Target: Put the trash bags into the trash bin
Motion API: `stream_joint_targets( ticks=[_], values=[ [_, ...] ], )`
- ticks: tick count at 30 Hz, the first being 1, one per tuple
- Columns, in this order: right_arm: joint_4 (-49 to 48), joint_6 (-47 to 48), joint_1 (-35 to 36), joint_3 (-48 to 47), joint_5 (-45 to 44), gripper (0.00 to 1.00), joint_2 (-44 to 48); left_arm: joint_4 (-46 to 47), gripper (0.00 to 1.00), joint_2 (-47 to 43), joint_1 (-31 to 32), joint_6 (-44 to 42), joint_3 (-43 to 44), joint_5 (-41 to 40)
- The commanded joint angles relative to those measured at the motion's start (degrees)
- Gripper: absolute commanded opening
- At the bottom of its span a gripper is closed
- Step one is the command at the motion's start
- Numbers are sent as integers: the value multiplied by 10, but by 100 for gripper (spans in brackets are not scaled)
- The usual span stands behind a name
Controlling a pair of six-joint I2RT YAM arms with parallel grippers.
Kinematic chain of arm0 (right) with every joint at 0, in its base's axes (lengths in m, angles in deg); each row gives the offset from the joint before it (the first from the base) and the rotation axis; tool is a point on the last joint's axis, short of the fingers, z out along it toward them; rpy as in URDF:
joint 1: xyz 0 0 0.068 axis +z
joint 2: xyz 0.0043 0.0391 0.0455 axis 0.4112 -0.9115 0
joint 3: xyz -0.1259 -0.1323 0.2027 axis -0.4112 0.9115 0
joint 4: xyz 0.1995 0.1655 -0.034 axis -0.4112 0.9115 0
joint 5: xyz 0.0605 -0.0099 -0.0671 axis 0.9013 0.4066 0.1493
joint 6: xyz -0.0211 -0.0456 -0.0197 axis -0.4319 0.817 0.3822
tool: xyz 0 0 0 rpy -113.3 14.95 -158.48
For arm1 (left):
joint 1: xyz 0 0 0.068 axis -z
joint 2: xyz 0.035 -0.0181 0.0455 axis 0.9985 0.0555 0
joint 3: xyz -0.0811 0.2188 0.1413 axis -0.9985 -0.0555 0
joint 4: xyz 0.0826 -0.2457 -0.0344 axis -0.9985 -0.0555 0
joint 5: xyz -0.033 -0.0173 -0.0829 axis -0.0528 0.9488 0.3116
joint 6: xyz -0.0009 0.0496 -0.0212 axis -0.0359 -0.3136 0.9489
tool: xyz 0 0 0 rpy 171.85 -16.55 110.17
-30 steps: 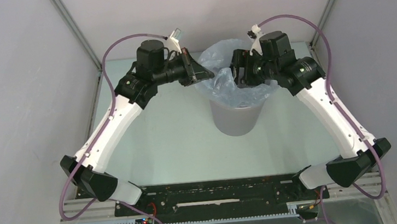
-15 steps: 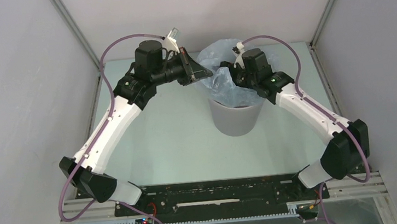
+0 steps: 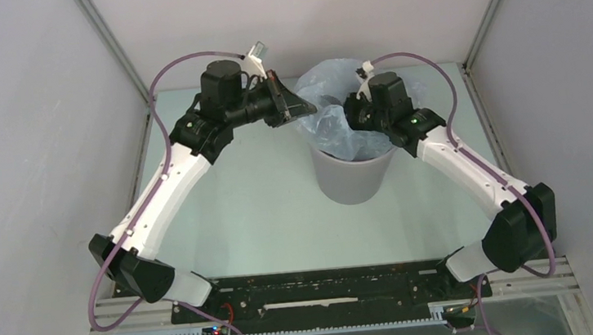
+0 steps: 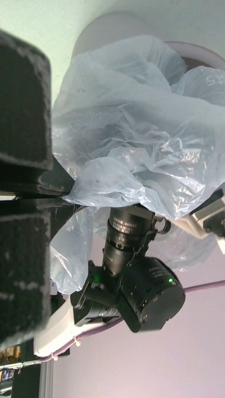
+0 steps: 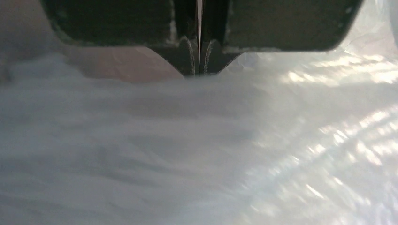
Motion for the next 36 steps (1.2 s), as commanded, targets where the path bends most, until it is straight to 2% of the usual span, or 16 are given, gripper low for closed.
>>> stream_joint_targets(
  ticks=[1,6,11,18,22,26,27,30,33,36],
  values=[
    [89,36,-1,1,-89,0,45,1,0,-14,-9,-5,4,3],
    [173,85,43,1,-179,0,16,-77,0,-16,-19,-62,29,-33],
    [191,101,55,-3,-229,0,-39,-145,0,-8,-45,-102,35,-59],
    [212,143,72,-67,-236,0,-149,-171,0,25,-54,-161,38,-112],
    [274,160,84,-125,-242,2,-143,-176,0,34,-56,-175,71,-118],
    [314,164,85,-154,-232,30,-79,-185,1,35,-56,-169,79,-111],
    [326,166,85,-162,-229,39,-68,-185,2,32,-56,-166,76,-110],
    [356,168,85,-183,-210,57,-33,-185,12,21,-56,-162,66,-110],
    [373,166,85,-214,-203,70,-1,-186,17,15,-56,-160,67,-110],
    [389,164,84,-248,-203,80,18,-186,12,19,-56,-160,65,-103]
  ],
)
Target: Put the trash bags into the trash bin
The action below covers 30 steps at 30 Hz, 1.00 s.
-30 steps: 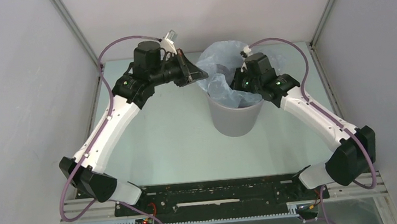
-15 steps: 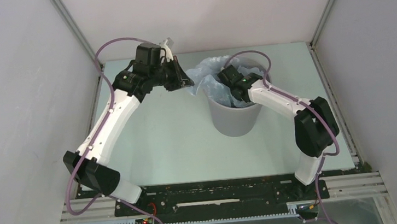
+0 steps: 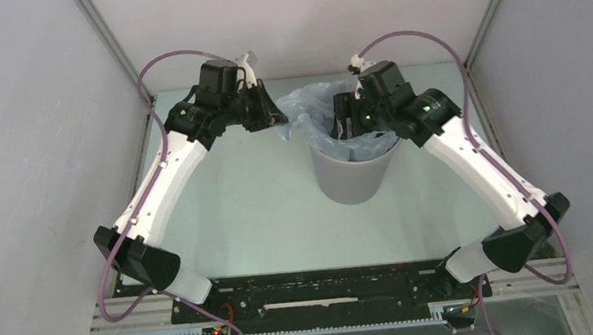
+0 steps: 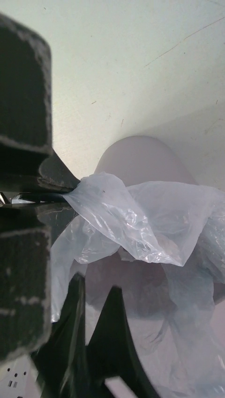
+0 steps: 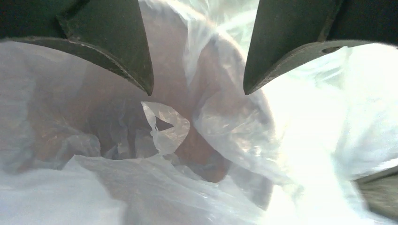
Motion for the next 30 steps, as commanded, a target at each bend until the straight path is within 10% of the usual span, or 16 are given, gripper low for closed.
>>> stream_joint_targets(
  ticks=[1,12,20,30],
  values=[
    [40,3,0,-51,5,82,31,3,10,-20,-3,-7,11,8],
    [19,-4,-48,-169,186,88,34,22,6,-45,9,5,-42,24],
    [51,13,-95,-260,143,90,60,-4,40,-63,3,30,5,11],
    [29,165,-114,-128,32,92,102,18,82,-110,-16,102,-31,50]
  ],
)
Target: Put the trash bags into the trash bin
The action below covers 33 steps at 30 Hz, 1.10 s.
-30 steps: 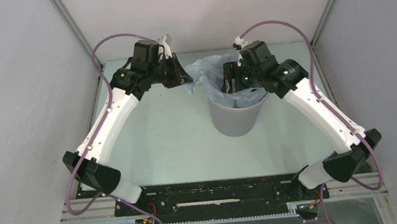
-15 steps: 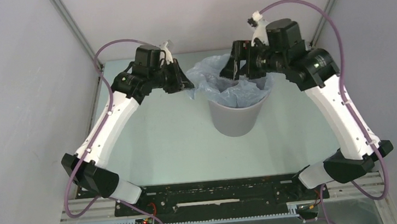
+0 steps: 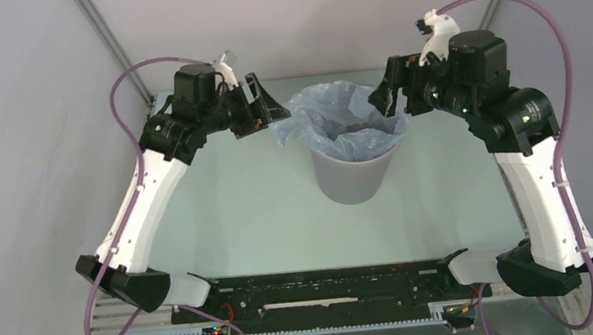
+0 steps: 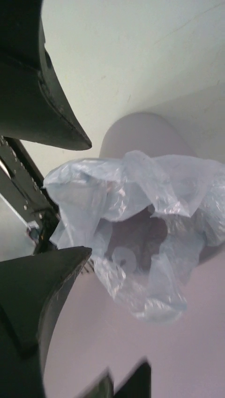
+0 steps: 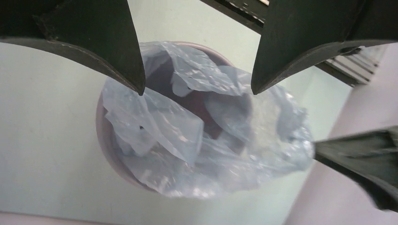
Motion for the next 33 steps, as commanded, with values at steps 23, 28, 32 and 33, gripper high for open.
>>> stream_joint_targets(
  ticks=[23,28,32,33],
  values=[
    [-121,159,45,127,-206,79,-54,296,8,-67,-22,224,-259,127],
    [-93,70,-7,153,-133,37,-12,242,0,-73,-23,173,-259,118],
    [-102,-15,-85,205,-29,22,53,172,0,-77,-23,104,-250,102],
    [-107,-37,-110,219,5,21,66,152,0,-77,-22,85,-248,98]
  ],
)
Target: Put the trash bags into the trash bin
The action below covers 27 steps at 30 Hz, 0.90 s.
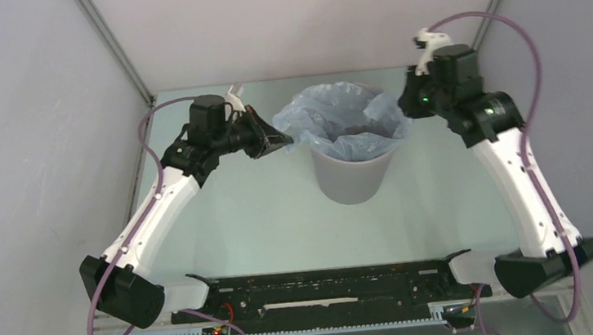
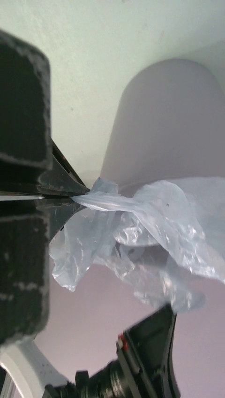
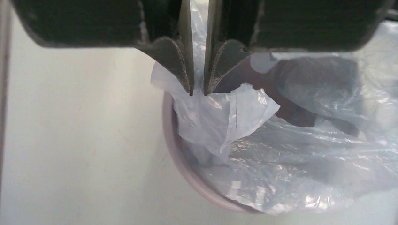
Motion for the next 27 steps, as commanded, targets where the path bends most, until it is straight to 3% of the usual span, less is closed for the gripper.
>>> stream_joint_targets(
  ticks=[1,6,9,18,27],
  values=[
    [-10,-128,-91,52,152,20,93,-99,0,-11,-4,-109,3,-13],
    [-53,-197,-193,154,286,17,152,-135,0,-22,-5,-163,-11,-29],
    [-42,-202,-238,180,316,7,163,-148,0,-30,-4,-182,-19,-38],
    [34,-214,-283,170,273,3,200,-167,0,-51,0,-205,-51,-47],
    [111,-196,-305,154,165,0,197,-181,0,-33,0,-228,-48,-85]
  ],
)
